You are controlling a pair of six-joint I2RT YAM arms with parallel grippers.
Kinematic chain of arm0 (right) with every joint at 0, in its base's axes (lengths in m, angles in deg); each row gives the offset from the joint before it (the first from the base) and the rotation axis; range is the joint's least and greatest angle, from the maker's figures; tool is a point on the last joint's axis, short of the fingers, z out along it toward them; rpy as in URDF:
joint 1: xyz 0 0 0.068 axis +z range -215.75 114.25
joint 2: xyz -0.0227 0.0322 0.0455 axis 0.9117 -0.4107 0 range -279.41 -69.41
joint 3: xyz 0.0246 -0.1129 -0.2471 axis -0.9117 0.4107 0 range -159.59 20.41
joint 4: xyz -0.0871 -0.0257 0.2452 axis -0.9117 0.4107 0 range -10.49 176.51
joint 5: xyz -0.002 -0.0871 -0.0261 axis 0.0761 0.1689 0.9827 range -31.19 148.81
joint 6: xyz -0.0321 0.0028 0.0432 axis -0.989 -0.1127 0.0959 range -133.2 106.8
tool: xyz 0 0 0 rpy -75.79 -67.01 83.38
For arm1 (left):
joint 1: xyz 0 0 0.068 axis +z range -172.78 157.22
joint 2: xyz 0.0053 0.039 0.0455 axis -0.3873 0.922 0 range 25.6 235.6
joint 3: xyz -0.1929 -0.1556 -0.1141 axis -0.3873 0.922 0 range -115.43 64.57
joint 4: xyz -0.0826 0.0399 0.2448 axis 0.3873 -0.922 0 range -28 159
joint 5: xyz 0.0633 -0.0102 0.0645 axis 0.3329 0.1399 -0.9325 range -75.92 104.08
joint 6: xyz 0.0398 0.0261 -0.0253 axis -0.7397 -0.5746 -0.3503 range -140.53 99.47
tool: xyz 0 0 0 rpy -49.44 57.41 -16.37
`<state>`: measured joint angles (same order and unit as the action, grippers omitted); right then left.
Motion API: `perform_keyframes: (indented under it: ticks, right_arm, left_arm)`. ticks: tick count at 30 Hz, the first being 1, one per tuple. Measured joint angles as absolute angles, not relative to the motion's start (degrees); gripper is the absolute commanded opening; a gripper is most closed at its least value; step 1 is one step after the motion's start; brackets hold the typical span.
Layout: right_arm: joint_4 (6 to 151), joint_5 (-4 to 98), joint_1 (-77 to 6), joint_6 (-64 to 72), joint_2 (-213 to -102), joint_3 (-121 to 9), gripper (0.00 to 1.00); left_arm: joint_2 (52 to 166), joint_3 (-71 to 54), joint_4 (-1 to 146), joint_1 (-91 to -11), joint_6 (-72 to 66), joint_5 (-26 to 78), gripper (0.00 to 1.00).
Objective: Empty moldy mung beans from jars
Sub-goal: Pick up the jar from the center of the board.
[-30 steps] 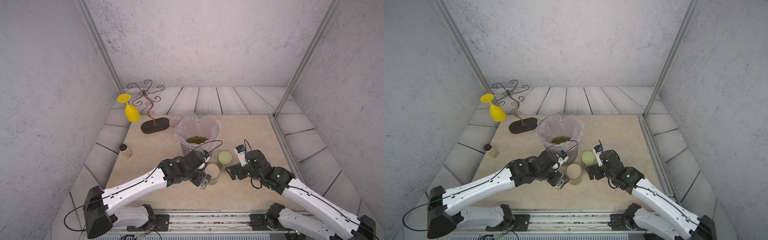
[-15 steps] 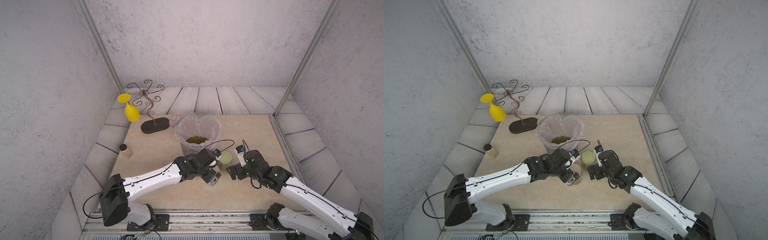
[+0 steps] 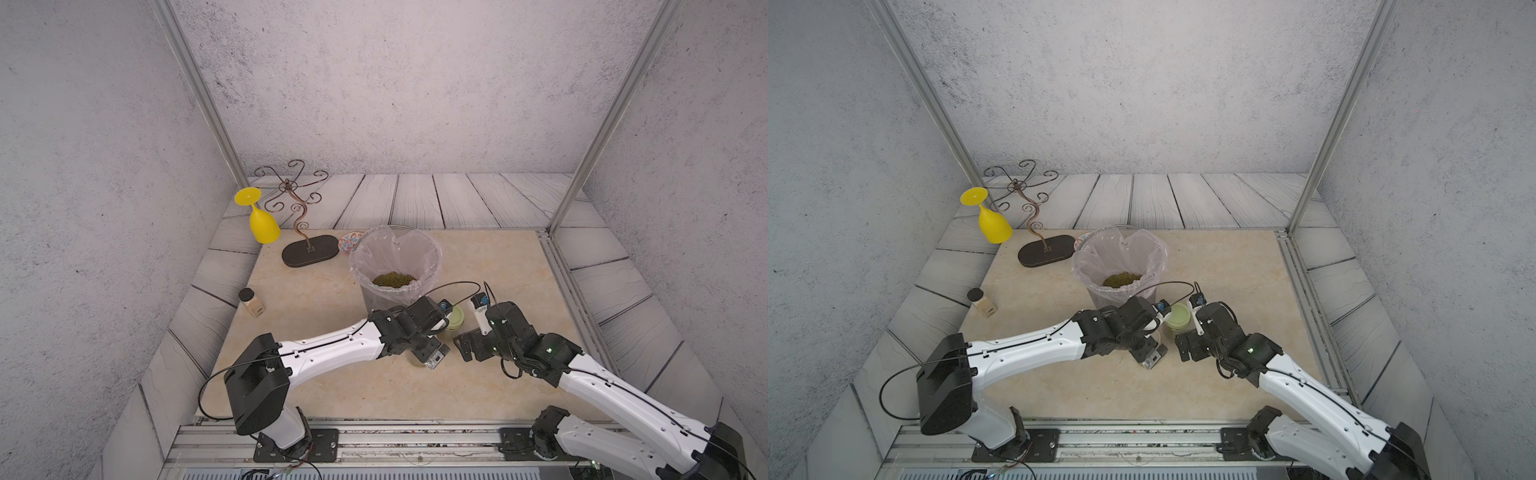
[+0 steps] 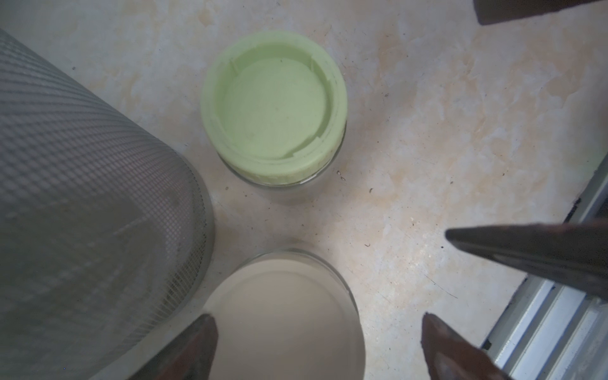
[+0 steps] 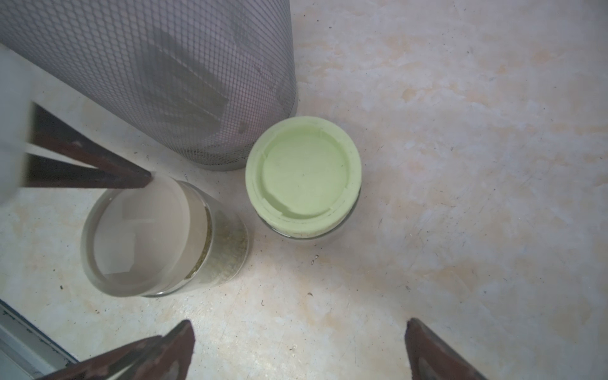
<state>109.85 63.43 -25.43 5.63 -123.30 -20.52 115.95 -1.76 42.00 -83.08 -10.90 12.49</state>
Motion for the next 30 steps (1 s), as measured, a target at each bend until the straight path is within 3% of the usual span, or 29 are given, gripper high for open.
perform_keyframes:
  ticks: [14, 30]
  right_arm:
    - [107.93, 62.16, -25.43, 5.15, -124.50, -20.10, 0.99]
    - [106.73, 61.68, -25.43, 5.15, -124.65, -19.68, 0.99]
  left_arm:
    - [108.78, -1.17, 40.62, -83.30, -13.21, 8.04, 0.98]
    - [117.74, -1.17, 41.06, -83.23, -13.15, 7.18, 0.98]
